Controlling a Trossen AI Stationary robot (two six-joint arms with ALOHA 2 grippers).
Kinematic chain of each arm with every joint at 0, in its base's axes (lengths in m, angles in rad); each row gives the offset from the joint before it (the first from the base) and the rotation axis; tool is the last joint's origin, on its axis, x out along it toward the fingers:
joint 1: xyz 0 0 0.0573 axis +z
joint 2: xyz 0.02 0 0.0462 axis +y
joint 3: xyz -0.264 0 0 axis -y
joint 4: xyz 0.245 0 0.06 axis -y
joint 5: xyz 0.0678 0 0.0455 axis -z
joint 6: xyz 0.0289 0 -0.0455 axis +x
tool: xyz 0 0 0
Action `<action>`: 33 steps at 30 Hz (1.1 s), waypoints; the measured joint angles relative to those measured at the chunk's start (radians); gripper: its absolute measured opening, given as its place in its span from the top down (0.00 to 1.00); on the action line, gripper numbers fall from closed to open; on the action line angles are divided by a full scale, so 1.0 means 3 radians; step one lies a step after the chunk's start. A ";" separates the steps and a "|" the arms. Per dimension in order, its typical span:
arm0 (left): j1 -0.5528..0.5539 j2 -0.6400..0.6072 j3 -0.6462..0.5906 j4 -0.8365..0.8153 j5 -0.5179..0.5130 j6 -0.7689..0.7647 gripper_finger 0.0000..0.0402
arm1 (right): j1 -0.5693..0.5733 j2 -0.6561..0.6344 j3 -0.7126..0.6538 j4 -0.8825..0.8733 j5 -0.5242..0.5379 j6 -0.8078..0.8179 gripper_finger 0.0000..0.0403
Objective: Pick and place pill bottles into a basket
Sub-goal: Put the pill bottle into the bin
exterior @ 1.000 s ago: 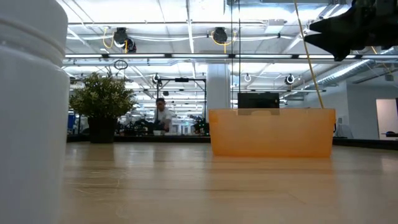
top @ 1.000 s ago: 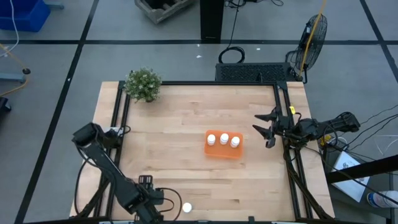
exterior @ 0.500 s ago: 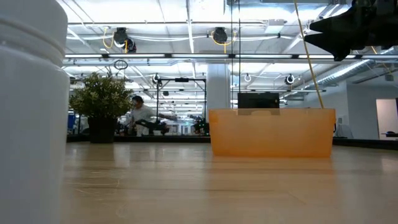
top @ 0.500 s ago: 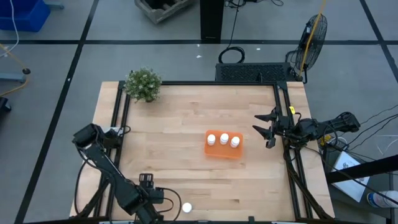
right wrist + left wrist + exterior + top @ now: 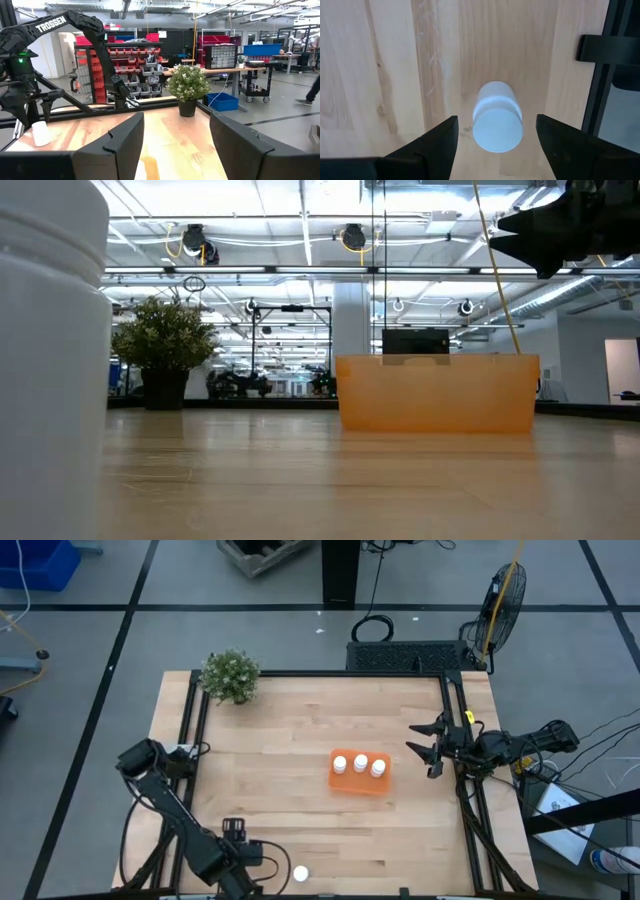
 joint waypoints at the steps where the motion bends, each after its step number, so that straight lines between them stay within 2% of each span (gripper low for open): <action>1: -0.0006 0.0000 -0.0001 0.0000 0.0001 -0.0011 0.32 | 0.0000 0.0000 0.0000 0.0000 0.0000 0.0000 0.45; 8: -0.0016 -0.0001 -0.0012 0.0010 0.0021 -0.0084 0.32 | 0.0000 0.0000 0.0000 0.0000 -0.0001 0.0000 0.45; 15: -0.0015 -0.0001 -0.0343 0.0222 0.0287 -0.0167 0.32 | 0.0000 -0.0001 0.0000 0.0000 -0.0001 0.0001 0.46; 33: -0.0002 -0.0001 -0.0392 0.0350 0.0259 -0.0059 0.32 | 0.0000 -0.0001 0.0000 0.0000 -0.0001 0.0014 0.46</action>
